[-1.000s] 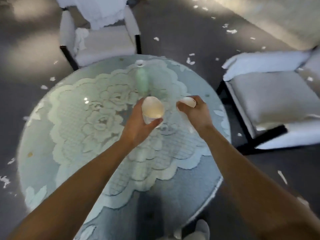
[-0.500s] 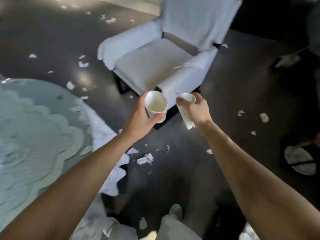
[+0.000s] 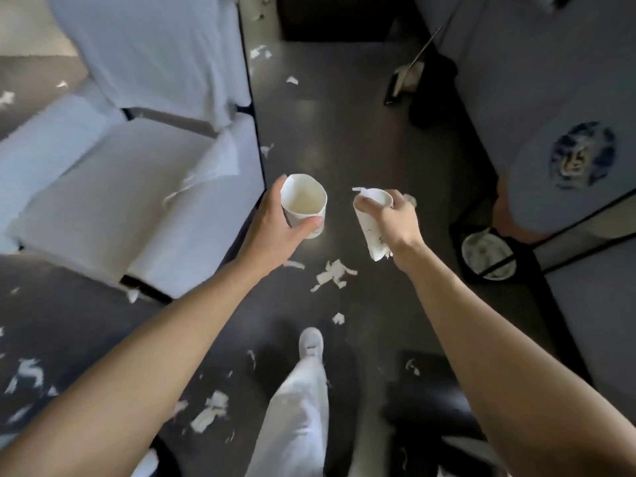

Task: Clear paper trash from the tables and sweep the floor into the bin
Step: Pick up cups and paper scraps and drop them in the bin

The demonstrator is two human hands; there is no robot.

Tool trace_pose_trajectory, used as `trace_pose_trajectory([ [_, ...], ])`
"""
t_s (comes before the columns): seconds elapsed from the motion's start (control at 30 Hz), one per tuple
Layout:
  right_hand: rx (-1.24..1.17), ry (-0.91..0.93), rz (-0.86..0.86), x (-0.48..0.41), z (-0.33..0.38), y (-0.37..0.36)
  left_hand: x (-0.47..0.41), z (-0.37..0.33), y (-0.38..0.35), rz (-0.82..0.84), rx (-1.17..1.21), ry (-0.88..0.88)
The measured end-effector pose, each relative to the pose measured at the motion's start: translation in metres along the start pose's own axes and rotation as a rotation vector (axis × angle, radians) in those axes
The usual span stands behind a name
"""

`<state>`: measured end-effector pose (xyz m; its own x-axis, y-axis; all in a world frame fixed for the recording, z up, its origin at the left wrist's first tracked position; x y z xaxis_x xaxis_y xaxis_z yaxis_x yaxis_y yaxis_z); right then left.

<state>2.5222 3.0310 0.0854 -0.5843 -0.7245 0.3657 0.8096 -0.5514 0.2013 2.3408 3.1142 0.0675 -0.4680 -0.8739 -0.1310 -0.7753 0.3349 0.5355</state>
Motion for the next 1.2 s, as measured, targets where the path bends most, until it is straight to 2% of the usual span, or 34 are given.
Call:
trace_pose_trajectory([
  [0.33, -0.088, 0.002, -0.146, -0.253, 0.12, 0.068, -0.303, -0.035, -0.083, 0.115, -0.032, -0.072],
  [0.57, -0.131, -0.024, -0.22, -0.46, 0.178, 0.14, -0.523, -0.067, -0.192, 0.217, -0.002, -0.171],
  [0.77, -0.067, -0.009, -0.232, -0.654, 0.26, 0.207, -0.729, -0.101, -0.269, 0.237, -0.018, -0.184],
  [1.07, -0.104, -0.046, -0.294, -0.92, 0.347, 0.254, -1.005, -0.085, -0.345, 0.326, -0.084, -0.193],
  [1.2, -0.22, -0.096, -0.347, -1.031, 0.367, 0.272, -1.135, -0.081, -0.39, 0.441, -0.133, -0.256],
])
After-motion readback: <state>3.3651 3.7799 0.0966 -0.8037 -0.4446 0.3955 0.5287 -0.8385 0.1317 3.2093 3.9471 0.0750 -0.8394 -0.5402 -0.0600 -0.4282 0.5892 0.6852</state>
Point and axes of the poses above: each hand's wrist, its own x-axis away from the middle knuckle, its own y-axis out of the back of the hand, z = x × y, the point moved 2 cm from there along -x, towards the middle knuckle, and after that the axes turned 4 degrees about -y, right-handed, at the moved point
